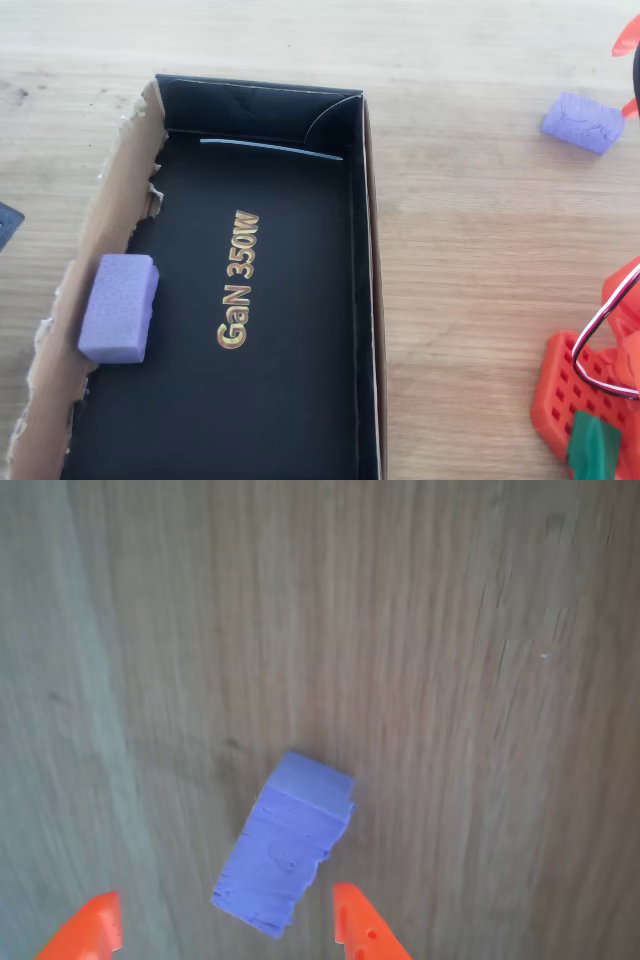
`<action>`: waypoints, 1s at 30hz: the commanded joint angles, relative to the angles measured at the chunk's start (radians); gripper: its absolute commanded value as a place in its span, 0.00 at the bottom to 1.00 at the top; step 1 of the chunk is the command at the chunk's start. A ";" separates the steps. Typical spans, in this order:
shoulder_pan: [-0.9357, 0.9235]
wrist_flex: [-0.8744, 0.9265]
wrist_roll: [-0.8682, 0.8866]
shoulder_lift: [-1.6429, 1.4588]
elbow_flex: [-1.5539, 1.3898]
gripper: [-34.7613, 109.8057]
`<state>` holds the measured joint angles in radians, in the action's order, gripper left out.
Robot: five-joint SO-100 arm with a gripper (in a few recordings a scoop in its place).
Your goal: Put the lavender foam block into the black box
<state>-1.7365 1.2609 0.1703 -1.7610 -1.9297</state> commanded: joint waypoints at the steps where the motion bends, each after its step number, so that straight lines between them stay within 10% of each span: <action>1: -0.009 -0.032 -0.021 0.003 -0.002 0.43; 30: -0.014 0.052 -0.037 -0.032 -0.067 0.43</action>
<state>-1.7411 1.3300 0.1304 -1.7564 -1.9926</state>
